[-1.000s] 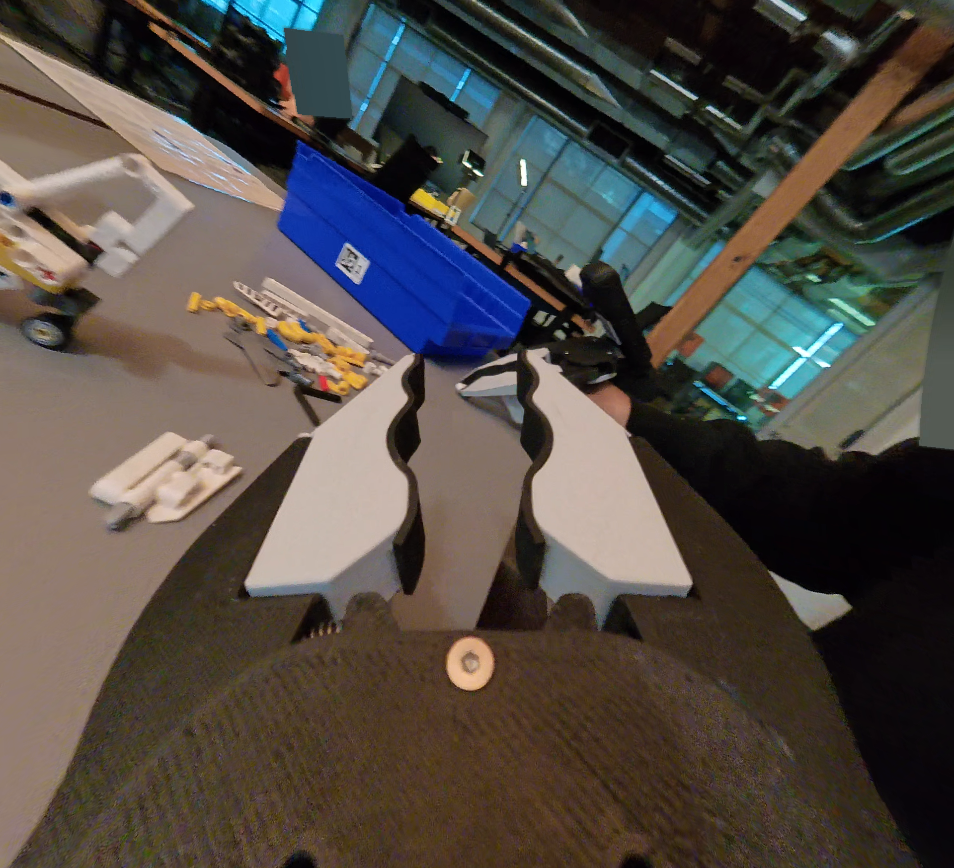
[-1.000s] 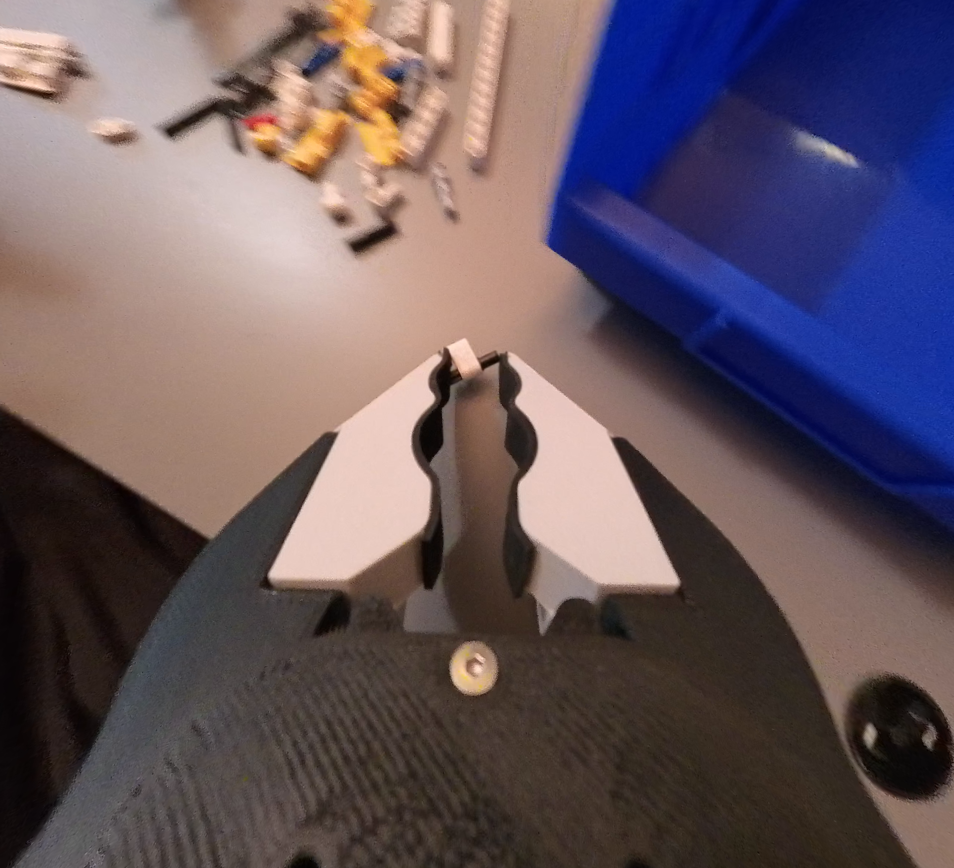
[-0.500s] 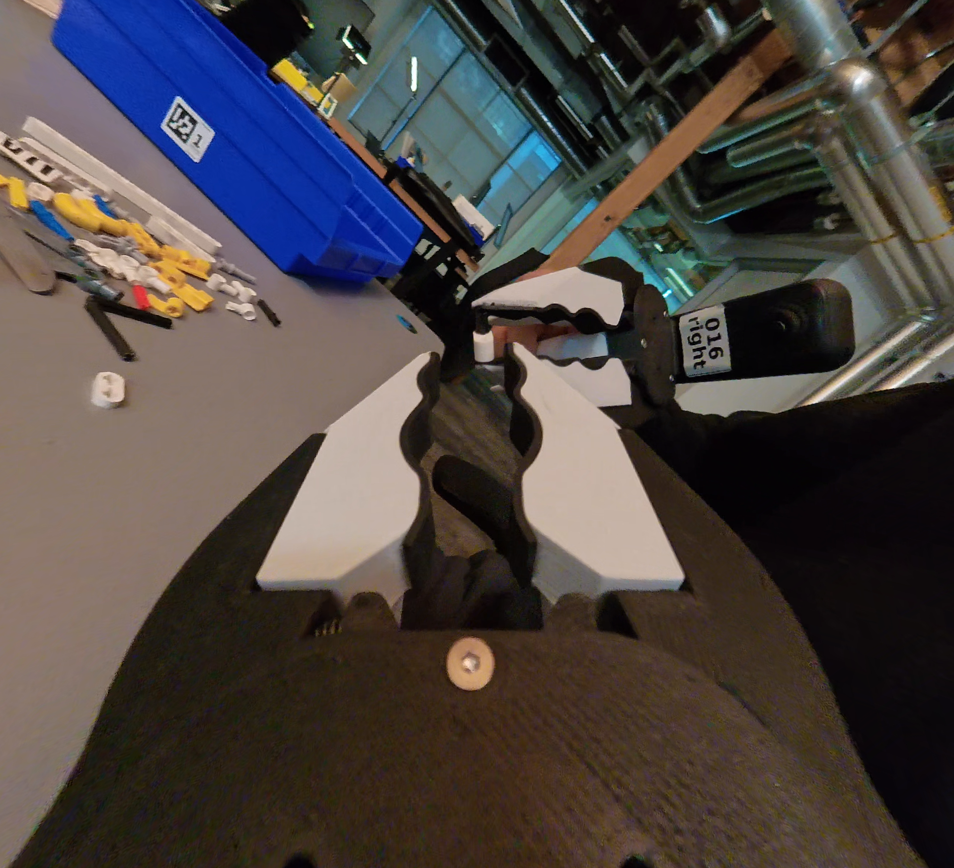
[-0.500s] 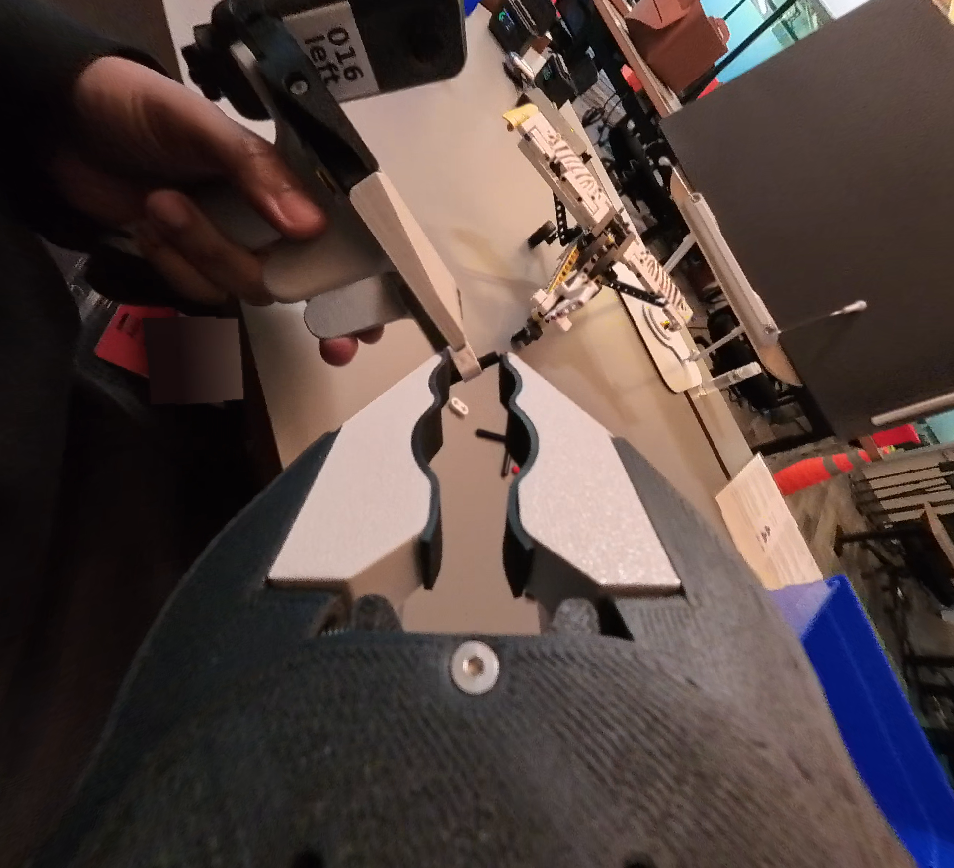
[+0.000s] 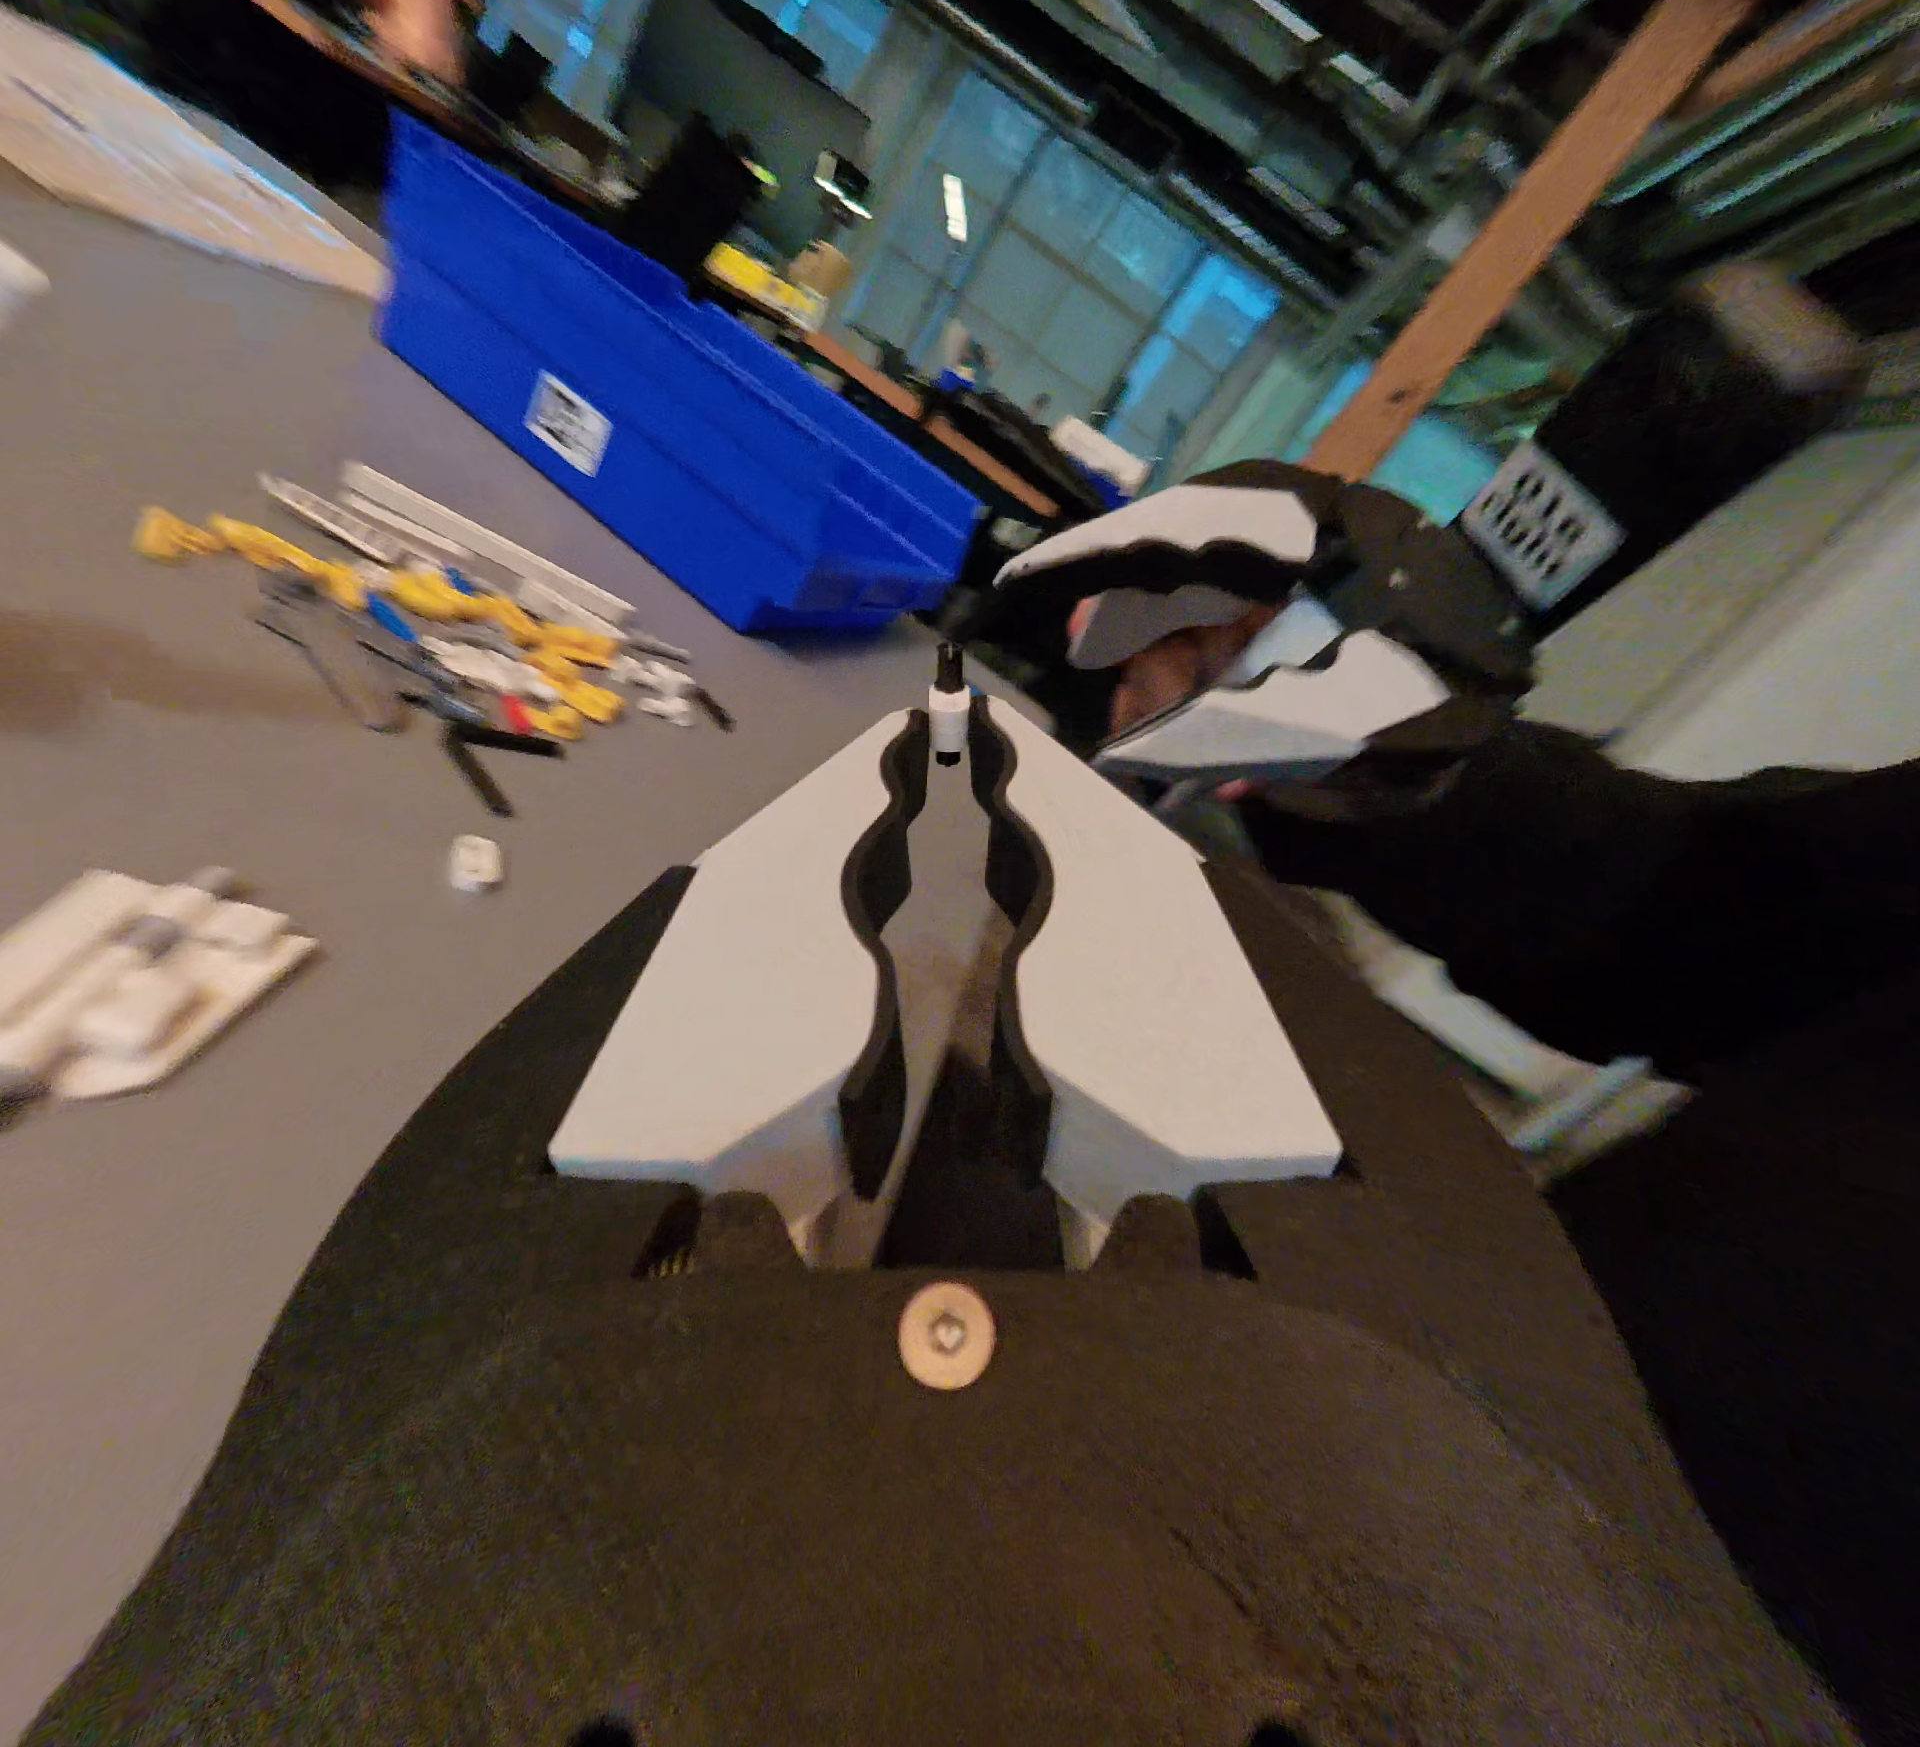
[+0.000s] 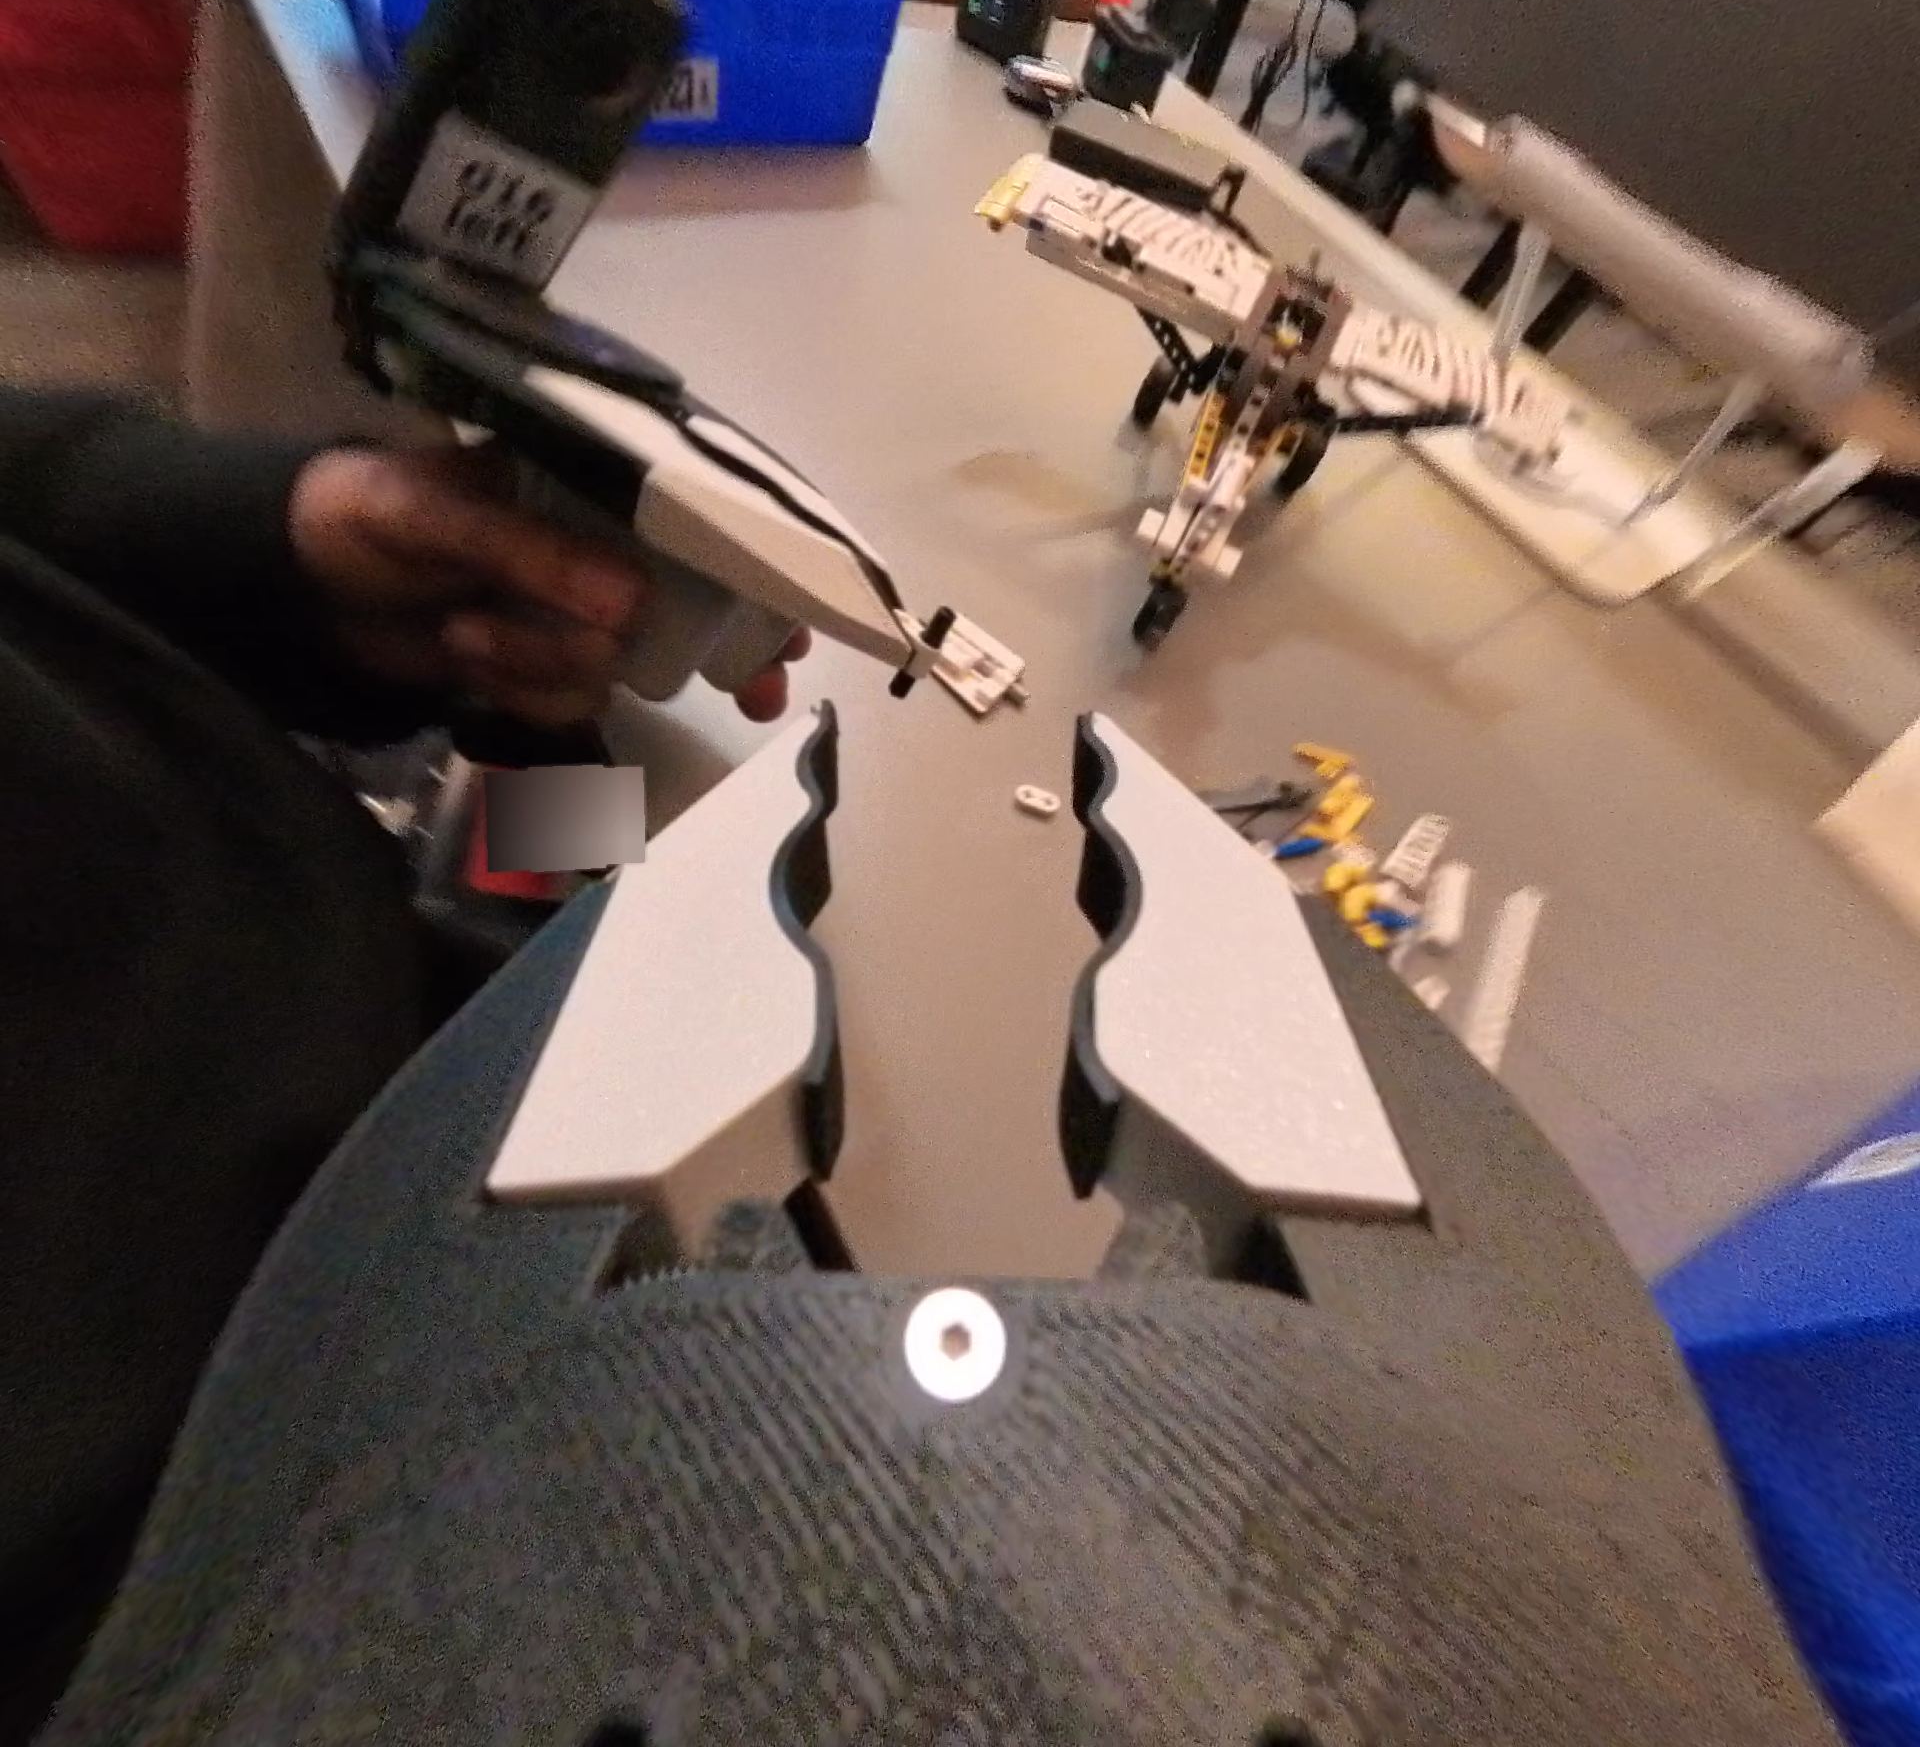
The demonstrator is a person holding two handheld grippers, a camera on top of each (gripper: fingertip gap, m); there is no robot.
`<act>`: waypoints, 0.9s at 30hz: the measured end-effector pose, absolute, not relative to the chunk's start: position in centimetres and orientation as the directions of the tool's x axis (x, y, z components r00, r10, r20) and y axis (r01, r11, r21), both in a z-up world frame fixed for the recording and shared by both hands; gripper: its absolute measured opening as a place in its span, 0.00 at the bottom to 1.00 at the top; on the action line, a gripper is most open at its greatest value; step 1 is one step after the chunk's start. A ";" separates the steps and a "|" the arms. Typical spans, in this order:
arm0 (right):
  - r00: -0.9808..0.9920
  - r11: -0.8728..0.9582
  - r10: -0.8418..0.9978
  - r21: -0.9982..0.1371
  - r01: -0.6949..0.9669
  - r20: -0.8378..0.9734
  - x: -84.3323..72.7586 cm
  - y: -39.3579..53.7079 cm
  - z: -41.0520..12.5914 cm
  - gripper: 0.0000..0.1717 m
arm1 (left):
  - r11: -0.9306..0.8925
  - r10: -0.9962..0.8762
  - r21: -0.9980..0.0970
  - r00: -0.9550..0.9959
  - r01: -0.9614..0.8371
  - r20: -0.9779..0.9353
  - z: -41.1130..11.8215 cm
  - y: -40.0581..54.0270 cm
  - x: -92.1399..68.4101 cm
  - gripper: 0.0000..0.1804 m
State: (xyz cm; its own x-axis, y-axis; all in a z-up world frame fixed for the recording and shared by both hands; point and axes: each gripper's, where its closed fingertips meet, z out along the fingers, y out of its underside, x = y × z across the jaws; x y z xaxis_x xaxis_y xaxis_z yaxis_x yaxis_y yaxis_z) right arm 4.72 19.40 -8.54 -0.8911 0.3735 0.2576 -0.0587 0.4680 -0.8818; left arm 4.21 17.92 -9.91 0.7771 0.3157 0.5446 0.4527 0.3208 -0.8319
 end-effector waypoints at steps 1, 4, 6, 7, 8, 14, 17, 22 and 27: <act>-0.902 0.428 0.402 -0.903 0.034 0.156 4.5 19.5 -8.4 0.27 | 0.300 0.385 -0.869 0.784 0.393 0.487 -10.0 17.7 3.9 0.02; -0.900 0.317 0.426 -0.917 0.243 -0.092 4.6 18.9 -8.3 0.26 | 0.191 0.519 -0.948 0.794 0.252 0.316 -10.3 17.8 3.8 0.02; -0.880 0.269 0.432 -0.902 0.337 -0.200 4.4 18.4 -8.5 0.22 | 0.149 0.556 -0.970 0.795 0.193 0.244 -10.3 18.2 4.0 0.02; -0.870 0.258 0.434 -0.892 0.370 -0.236 4.3 18.2 -8.8 0.20 | 0.140 0.564 -0.976 0.796 0.170 0.219 -10.2 18.3 4.1 0.02; -0.864 0.254 0.431 -0.883 0.394 -0.261 4.1 18.1 -9.0 0.19 | 0.134 0.567 -0.979 0.799 0.151 0.201 -10.1 18.4 4.2 0.02; -0.845 0.236 0.415 -0.858 0.457 -0.336 4.0 17.7 -9.6 0.12 | 0.106 0.573 -0.988 0.805 0.110 0.151 -10.0 18.3 4.4 0.02; -0.861 0.248 0.387 -0.862 0.442 -0.330 4.3 17.3 -9.7 0.07 | 0.098 0.565 -0.987 0.810 0.125 0.159 -10.3 18.6 4.5 0.02; -0.871 0.254 0.382 -0.871 0.420 -0.308 4.4 17.4 -9.7 0.02 | 0.099 0.545 -0.987 0.822 0.130 0.163 -10.3 18.7 4.8 0.02; -0.893 0.254 0.370 -0.898 0.361 -0.254 4.3 17.5 -9.0 0.01 | 0.188 0.478 -0.960 0.835 0.207 0.273 -9.8 18.8 5.0 0.05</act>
State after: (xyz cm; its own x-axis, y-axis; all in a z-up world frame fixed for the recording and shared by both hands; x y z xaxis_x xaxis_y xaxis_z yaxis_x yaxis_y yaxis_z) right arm 4.29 17.54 -9.04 -0.8934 0.3704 -0.2544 0.3607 0.2535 -0.8975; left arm 5.04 18.81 -9.83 0.8348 0.4779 0.2734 0.2067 0.1883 -0.9601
